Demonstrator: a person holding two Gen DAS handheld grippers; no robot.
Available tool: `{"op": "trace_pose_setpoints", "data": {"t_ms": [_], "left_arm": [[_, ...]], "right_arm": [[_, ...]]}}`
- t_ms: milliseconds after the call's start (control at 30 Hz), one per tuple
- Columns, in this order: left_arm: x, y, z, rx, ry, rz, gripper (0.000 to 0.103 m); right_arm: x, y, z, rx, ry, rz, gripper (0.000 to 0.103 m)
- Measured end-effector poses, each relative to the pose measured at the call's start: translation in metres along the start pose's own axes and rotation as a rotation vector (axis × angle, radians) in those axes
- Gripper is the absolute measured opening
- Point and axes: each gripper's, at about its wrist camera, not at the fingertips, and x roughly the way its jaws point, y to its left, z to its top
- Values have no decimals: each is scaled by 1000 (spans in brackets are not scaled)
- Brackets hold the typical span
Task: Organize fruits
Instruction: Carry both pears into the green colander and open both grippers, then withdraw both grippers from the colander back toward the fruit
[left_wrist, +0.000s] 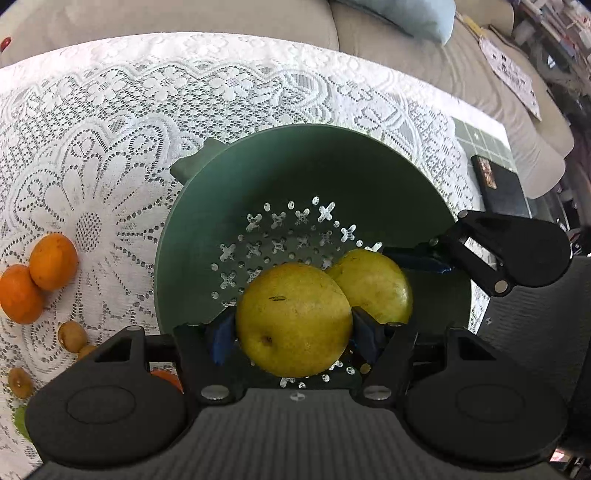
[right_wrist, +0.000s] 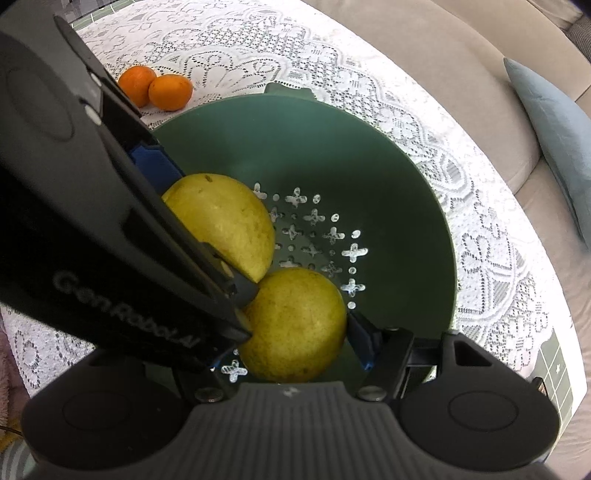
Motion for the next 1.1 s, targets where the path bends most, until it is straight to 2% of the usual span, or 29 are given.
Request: {"op": "trace_pose_setpoints", "data": {"t_ms": [367,567,733,933,1000,1100], "left_arm": [[3,-5,-2,38,9,35,75],[-3,-7,-3,50,-13,21,84],[-4,-5,-5,60,-31,12,85],[-11,0,-9,47,-26,-37,85],[-15,2,-12,45,-30,-39,84],[-24,7,-19,52,-52,-79,84]], "right_arm": [[-4,1,-2,-23,20,-6,63],[-6,-1,-1,-22,26,-14,64],[-10,-2,1,-7,12,-6,68],[-15,1,3,-25,9,-44,74],[-20,3,3,-31,-1,-68,80],[-29,6,4,-34,-21,-126,85]]}}
